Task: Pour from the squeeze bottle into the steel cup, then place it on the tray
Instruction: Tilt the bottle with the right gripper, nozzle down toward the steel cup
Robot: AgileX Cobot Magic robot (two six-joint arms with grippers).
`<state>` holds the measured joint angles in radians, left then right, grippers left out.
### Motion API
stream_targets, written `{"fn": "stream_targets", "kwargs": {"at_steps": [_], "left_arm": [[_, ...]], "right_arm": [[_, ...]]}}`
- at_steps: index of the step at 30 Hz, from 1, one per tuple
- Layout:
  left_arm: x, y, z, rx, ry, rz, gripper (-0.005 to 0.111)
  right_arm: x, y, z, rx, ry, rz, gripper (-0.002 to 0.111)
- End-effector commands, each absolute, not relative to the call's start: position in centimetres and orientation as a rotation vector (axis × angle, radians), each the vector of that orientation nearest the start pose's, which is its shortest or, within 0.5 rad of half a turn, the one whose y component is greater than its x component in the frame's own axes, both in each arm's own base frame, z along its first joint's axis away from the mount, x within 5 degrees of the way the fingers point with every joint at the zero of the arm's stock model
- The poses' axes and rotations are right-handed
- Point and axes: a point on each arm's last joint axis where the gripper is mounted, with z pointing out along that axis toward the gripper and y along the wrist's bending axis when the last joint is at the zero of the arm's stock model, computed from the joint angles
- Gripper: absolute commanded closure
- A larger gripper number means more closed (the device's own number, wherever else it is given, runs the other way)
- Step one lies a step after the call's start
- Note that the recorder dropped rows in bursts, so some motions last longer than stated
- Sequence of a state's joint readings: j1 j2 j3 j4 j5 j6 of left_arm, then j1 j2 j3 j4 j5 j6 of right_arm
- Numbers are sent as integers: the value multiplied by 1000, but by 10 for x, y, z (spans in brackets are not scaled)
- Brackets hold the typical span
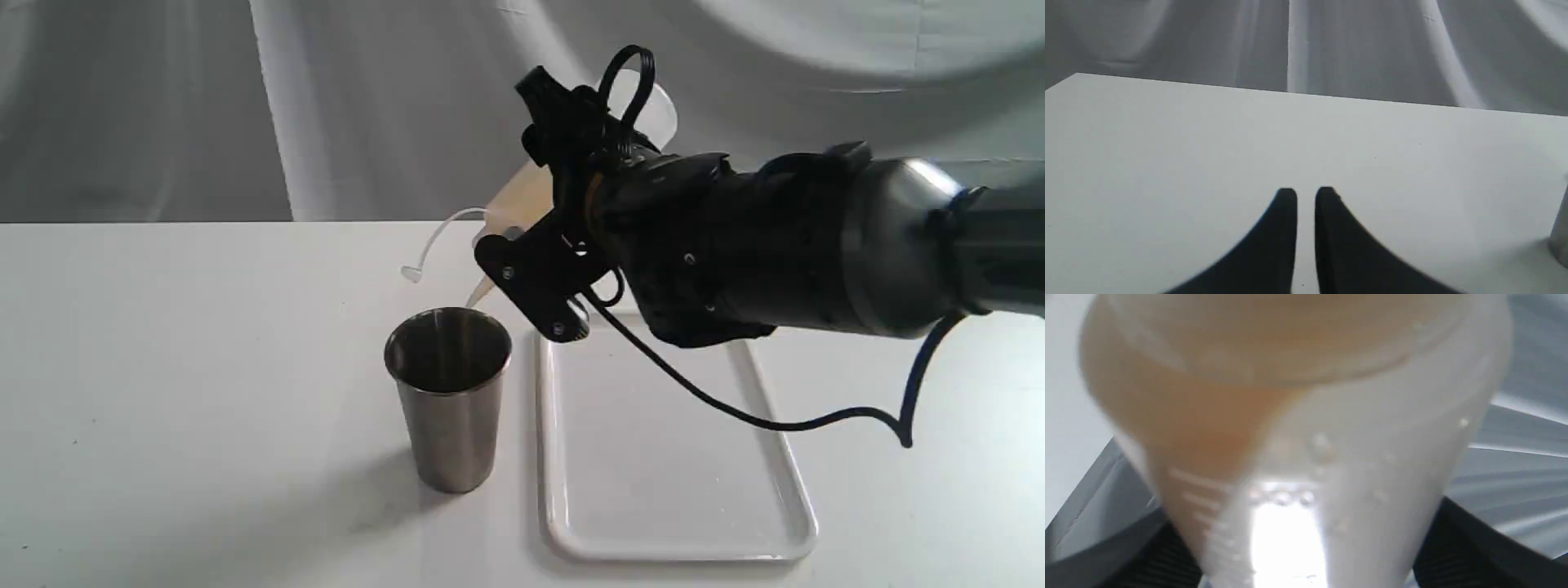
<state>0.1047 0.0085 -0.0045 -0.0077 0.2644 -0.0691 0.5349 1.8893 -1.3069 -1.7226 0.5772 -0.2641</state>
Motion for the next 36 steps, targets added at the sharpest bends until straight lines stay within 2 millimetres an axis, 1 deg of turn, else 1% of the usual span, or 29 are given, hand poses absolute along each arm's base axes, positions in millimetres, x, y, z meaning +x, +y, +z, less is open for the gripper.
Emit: {"fn": "stream_targets", "kwargs": {"at_steps": [1,19,27,36], "left_arm": [[56,5,188,-159,1753,10,98],[56,5,188,-159,1753,10,98],[56,5,188,-159,1753,10,98],[56,5,188,-159,1753,10,98]], "right_arm": [[392,176,259,-1951,1023,-1488,108],[392,177,259,-1929,1045,-1472,108],[392,176,259,-1815,1158,-1397,108],[392,176,259,-1809,1163,-1393,108]]}}
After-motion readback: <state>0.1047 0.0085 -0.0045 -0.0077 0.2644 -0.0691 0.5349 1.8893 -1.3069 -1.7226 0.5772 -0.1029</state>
